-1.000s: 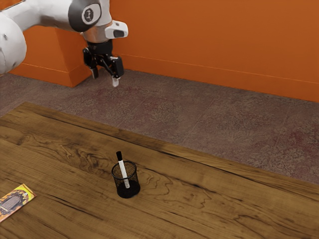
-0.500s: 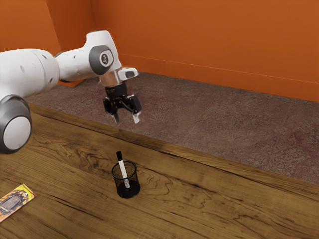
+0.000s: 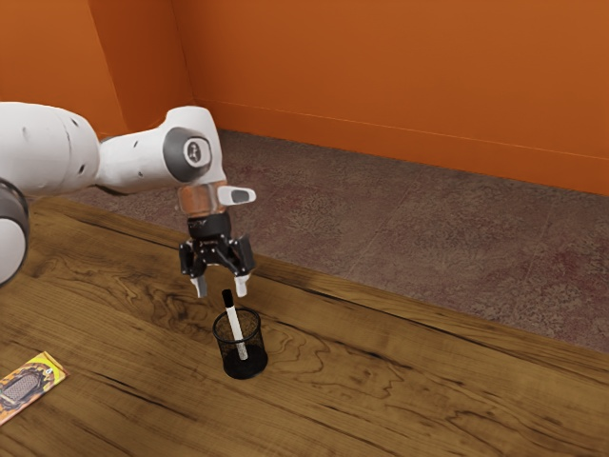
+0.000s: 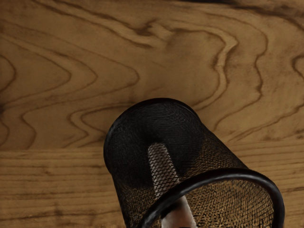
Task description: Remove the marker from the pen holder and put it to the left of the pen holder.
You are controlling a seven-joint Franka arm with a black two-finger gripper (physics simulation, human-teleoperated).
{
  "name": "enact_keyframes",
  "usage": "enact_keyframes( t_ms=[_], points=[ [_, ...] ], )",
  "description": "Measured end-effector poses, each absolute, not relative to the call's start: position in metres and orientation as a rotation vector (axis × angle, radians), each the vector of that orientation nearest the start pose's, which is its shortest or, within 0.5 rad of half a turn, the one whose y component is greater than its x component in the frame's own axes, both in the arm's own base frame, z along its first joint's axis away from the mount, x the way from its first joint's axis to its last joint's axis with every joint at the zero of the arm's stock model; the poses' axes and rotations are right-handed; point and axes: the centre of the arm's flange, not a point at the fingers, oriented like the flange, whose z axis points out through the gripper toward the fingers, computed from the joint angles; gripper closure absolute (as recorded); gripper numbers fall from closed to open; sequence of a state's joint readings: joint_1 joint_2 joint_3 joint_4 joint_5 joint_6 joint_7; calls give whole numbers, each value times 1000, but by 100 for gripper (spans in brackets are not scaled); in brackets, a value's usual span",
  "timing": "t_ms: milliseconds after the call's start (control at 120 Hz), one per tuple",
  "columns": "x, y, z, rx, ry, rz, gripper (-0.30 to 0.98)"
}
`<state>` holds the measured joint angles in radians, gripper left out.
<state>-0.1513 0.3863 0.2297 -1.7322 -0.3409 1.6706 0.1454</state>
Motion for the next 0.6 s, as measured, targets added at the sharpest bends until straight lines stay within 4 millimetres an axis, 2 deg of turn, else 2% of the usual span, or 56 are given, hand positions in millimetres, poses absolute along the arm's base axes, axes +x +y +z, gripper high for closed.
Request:
enact_keyframes(
  t_ms=[158,325,600],
  points=[
    [592,-17,344,-3283,33,615,0],
    [596,-26,344,-3266,68,474,1],
    [597,-22,345,-3274,39,351,31]
  ],
)
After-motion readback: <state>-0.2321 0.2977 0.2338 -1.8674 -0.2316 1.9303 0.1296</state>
